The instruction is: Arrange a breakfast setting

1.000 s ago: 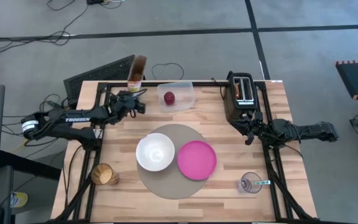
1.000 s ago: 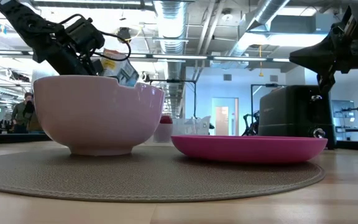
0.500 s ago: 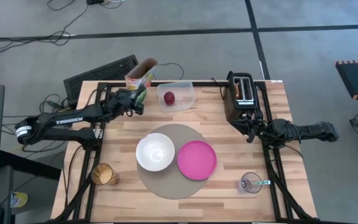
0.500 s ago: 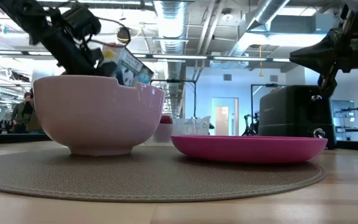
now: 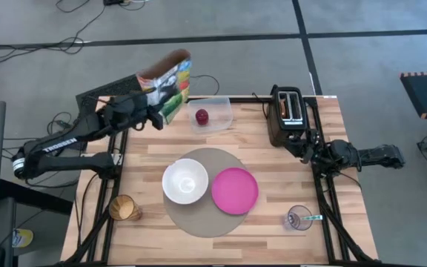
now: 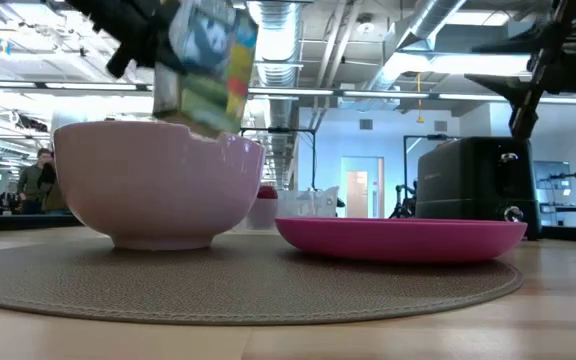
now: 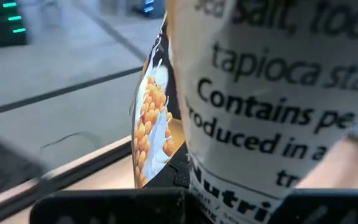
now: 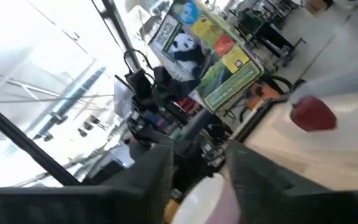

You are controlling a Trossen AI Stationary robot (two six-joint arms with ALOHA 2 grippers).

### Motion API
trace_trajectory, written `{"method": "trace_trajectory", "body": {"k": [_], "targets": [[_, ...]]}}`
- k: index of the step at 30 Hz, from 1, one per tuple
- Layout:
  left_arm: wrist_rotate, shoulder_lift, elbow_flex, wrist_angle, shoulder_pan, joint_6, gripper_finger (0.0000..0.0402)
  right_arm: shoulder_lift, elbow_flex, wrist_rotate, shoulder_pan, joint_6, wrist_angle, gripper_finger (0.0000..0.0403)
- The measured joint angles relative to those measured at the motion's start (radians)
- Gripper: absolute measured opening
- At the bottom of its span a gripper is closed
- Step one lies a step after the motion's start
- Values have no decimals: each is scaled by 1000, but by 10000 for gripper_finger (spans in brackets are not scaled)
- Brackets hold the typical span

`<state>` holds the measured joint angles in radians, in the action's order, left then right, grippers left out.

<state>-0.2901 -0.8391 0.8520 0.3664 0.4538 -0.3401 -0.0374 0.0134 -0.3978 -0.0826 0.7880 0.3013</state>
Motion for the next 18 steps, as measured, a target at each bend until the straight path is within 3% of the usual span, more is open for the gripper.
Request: {"method": "trace_trajectory", "body": {"k": [5, 9, 18], "targets": [[76, -31, 75, -55, -31, 0, 0, -80, 52, -4, 13, -10, 3, 302], [149, -59, 98, -181, -53, -13, 0, -168, 112, -1, 48, -43, 5, 350], [256, -137, 102, -459, -95, -83, 0, -416, 250, 106, 131, -237, 167, 367]]}}
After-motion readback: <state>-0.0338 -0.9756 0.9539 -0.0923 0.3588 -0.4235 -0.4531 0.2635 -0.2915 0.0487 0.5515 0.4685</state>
